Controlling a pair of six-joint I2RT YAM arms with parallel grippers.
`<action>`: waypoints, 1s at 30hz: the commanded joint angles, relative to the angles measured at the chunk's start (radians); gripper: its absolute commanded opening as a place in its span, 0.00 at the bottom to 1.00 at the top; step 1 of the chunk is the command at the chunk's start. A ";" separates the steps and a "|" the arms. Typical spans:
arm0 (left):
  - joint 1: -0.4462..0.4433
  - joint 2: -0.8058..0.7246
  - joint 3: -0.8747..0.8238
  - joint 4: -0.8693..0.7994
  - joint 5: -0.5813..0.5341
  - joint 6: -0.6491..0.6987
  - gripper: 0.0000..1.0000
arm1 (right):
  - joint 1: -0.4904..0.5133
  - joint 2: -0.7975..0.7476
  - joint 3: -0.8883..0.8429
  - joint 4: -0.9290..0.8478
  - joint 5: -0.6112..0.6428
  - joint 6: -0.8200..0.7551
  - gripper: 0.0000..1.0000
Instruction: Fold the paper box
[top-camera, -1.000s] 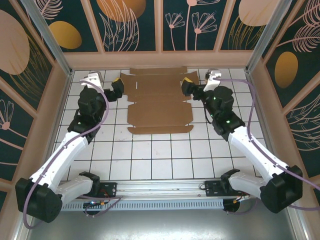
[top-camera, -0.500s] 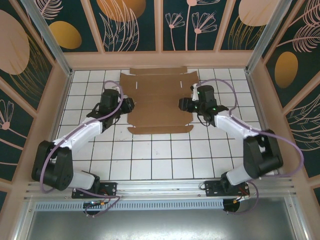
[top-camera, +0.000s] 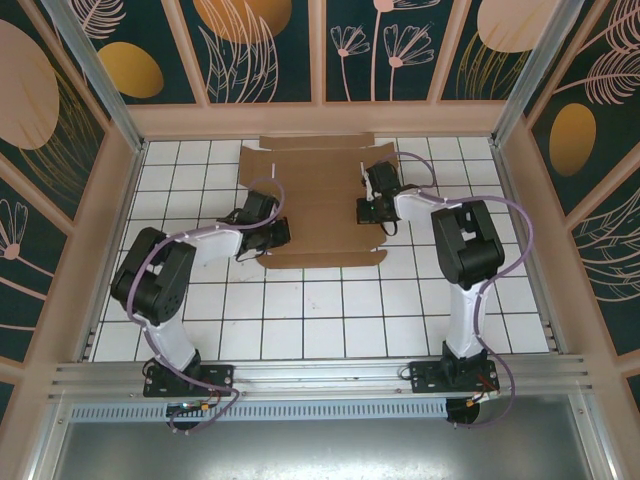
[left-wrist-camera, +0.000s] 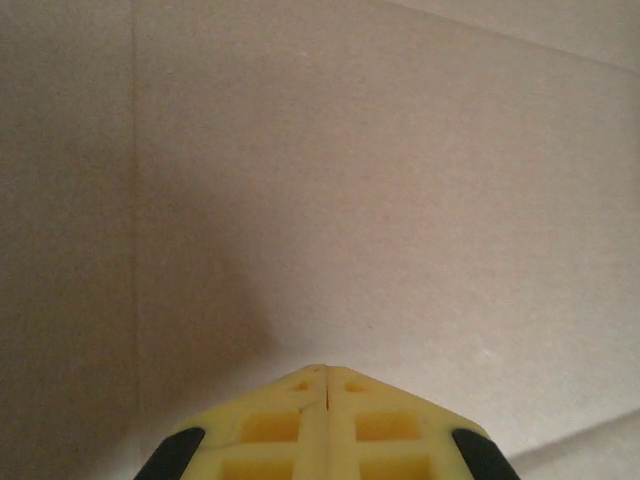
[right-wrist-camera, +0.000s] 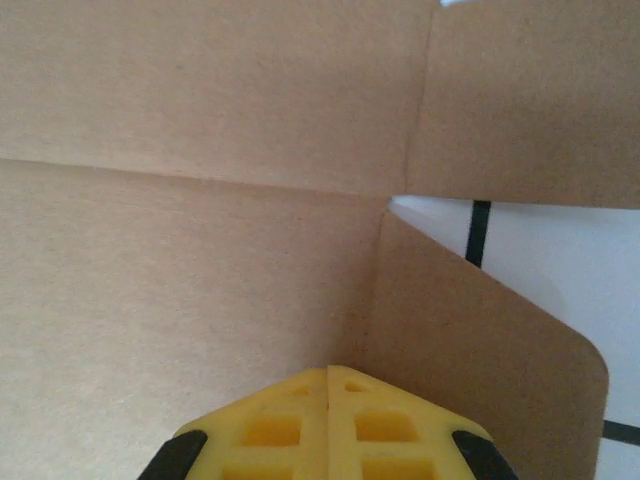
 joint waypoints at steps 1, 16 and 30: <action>0.001 0.055 0.059 -0.059 -0.027 -0.016 0.00 | -0.006 0.043 0.024 -0.096 0.098 -0.032 0.00; 0.012 0.246 0.222 -0.198 -0.117 -0.032 0.00 | 0.085 -0.124 -0.272 -0.117 0.099 0.041 0.00; 0.054 0.316 0.305 -0.213 -0.077 0.033 0.00 | 0.419 -0.236 -0.350 -0.024 -0.201 0.273 0.00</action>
